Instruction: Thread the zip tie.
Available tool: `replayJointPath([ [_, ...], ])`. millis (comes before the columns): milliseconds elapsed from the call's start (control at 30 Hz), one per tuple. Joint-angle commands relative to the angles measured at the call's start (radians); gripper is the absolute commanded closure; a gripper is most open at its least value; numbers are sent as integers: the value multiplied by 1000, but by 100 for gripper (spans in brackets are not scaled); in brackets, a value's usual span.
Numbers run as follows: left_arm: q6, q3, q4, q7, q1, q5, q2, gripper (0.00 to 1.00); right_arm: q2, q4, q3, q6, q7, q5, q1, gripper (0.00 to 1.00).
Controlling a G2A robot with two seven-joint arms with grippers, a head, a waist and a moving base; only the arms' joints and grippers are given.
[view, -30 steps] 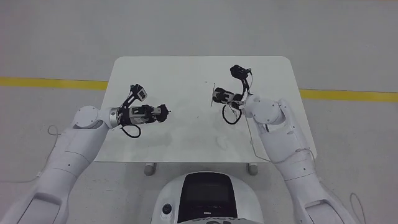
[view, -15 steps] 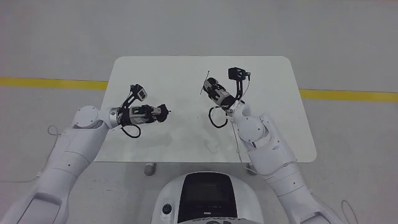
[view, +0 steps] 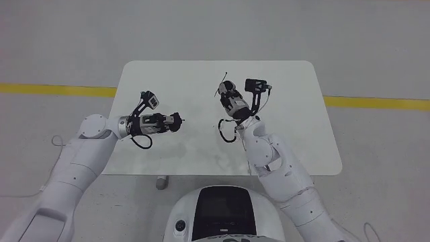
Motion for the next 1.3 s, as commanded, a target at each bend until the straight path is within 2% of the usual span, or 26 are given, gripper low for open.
replayJointPath([
  [0, 0, 0, 0, 0, 0, 0, 0, 100, -5, -2, -36, 20, -41, -35, -9, 100],
  [200, 0, 0, 0, 0, 0, 0, 0, 100, -20, 10, -96, 93, -170, -103, -27, 100],
  [333, 0, 0, 0, 0, 0, 0, 0, 100, -28, 38, -126, 133, -202, -147, -22, 100],
  [900, 0, 0, 0, 0, 0, 0, 0, 100, -30, 45, -138, 136, -207, -168, -19, 100],
  [1033, 0, 0, 0, 0, 0, 0, 0, 100, -39, 22, -179, 216, -288, -233, -52, 100],
  [1133, 0, 0, 0, 0, 0, 0, 0, 100, -50, 21, -206, 242, -362, -228, -69, 100],
  [1267, 0, 0, 0, 0, 0, 0, 0, 100, -63, 34, -240, 248, -401, -216, -77, 100],
])
